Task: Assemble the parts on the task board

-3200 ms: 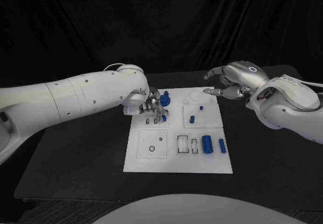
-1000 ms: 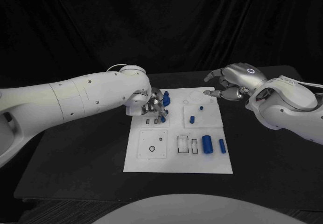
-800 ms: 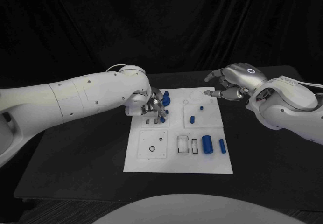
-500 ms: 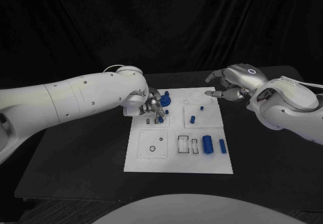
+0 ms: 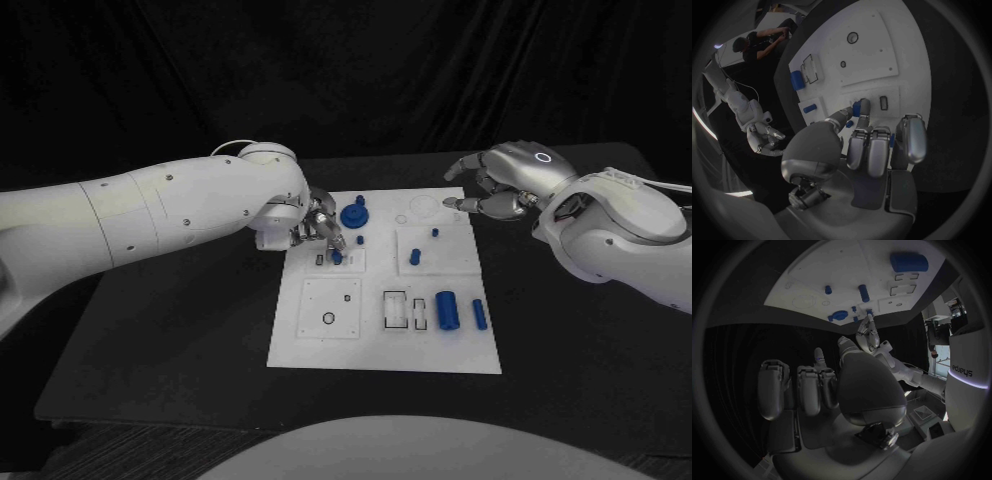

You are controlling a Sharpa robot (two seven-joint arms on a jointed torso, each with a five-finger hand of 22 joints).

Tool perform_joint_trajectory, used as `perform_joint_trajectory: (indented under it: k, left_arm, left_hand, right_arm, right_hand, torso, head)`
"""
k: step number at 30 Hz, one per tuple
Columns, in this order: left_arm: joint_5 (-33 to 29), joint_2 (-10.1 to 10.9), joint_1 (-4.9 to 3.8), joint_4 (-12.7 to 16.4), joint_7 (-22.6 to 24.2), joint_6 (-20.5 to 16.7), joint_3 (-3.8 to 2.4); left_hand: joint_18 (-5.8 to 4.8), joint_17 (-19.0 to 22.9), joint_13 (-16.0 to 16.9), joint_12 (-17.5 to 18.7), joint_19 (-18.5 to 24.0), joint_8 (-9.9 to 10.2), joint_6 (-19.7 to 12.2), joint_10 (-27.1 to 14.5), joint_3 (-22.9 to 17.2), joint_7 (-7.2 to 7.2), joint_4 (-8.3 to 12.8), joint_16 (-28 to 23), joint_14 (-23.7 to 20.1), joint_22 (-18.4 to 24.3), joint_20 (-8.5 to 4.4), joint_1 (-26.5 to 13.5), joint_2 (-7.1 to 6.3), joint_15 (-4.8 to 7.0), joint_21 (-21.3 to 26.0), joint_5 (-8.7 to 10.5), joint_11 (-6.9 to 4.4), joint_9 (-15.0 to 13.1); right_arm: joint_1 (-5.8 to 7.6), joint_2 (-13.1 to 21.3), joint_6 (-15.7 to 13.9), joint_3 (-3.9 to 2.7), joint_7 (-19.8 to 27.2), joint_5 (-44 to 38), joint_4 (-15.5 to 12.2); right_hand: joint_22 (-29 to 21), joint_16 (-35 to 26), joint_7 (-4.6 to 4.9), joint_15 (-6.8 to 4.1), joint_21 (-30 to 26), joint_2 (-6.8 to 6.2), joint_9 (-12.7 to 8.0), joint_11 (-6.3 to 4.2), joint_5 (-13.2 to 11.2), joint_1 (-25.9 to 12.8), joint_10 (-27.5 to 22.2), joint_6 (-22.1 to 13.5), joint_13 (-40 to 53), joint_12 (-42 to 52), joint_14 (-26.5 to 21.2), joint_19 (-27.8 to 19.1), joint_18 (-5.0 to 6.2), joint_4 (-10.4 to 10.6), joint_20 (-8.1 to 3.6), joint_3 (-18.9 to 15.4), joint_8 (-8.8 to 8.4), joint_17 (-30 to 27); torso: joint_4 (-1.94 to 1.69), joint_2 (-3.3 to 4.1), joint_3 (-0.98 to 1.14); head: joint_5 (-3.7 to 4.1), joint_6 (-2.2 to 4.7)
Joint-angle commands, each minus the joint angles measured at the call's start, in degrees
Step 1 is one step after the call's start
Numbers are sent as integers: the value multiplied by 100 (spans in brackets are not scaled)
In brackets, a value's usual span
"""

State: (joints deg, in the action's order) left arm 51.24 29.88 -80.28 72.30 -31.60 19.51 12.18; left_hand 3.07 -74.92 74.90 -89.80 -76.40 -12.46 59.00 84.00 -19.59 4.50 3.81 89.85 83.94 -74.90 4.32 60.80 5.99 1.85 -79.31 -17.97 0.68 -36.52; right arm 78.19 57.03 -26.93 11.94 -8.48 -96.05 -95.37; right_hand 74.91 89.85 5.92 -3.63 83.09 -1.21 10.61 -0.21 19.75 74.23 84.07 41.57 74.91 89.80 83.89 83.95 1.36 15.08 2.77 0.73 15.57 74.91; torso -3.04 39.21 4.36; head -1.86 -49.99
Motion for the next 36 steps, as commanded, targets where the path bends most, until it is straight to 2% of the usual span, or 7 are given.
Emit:
perform_joint_trajectory:
  k: [1, 6, 16, 25, 36]
  left_arm:
    - [-39, 28, 7, 44, -27, -75, -5]
    - [-39, 79, 7, 64, -51, -135, -5]
    - [-39, 177, 8, 176, -104, -447, -5]
    - [-39, 245, 9, 277, -141, -539, -4]
    - [-39, 244, 11, 278, -162, -513, -3]
  left_hand:
    - [84, -1508, 1510, -20, -67, -1, 13, 600, -145, -54, 60, 15, 606, -390, -8, -79, 21, 46, -13, -59, -56, -19]
    - [69, -1508, 1510, -20, -142, -8, 49, 600, -294, -67, 47, 15, 606, -442, -25, -200, -4, 64, -47, -159, -70, -59]
    - [37, -1508, 1510, -20, -309, -49, 201, 600, -554, -126, 42, 15, 606, -547, -91, -425, -81, 132, -119, -267, -139, -151]
    - [22, -1508, 1510, -20, -384, -52, 270, 600, -667, -154, 59, 15, 606, -590, -127, -518, -128, 171, -148, -308, -171, -184]
    - [23, -1508, 1510, -20, -390, -45, 295, 600, -729, -165, 45, 15, 606, -586, -140, -559, -105, 182, -136, -307, -182, -195]
  right_arm:
    - [-17, 3, 79, -4, -131, -38, 1]
    - [-26, 6, 131, -4, -145, -38, -1]
    - [-39, -1, 193, -4, -174, -38, 2]
    - [-71, -15, 226, -4, -183, -38, 17]
    - [-80, -22, 262, -4, -213, -38, 23]
  right_hand:
    - [1260, 15, -7, 27, -41, 20, -22, 50, 117, 86, 593, 40, 1509, 20, 611, 257, 52, -61, 15, 14, 0, 1509]
    - [1257, 15, -3, 31, -54, 40, -62, 54, 341, 138, 593, 60, 1509, 20, 611, 253, 54, -105, 20, 31, -22, 1509]
    - [1250, 15, 3, 33, -80, 58, -108, 58, 616, 215, 593, 91, 1509, 20, 611, 244, 60, -169, 23, 77, -45, 1509]
    - [1247, 15, 5, 34, -90, 60, -117, 58, 656, 233, 593, 94, 1509, 20, 611, 240, 62, -184, 23, 88, -50, 1509]
    - [1245, 15, 10, 35, -97, 64, -127, 62, 705, 263, 593, 98, 1509, 20, 611, 237, 64, -207, 24, 109, -57, 1509]
  torso:
    - [-3, -6, 5]
    - [-11, -5, -2]
    - [6, 0, -5]
    - [19, 7, 0]
    - [7, 14, 5]
  head:
    - [-4, -1]
    - [7, -1]
    - [-15, -1]
    - [-41, -1]
    - [-51, -1]
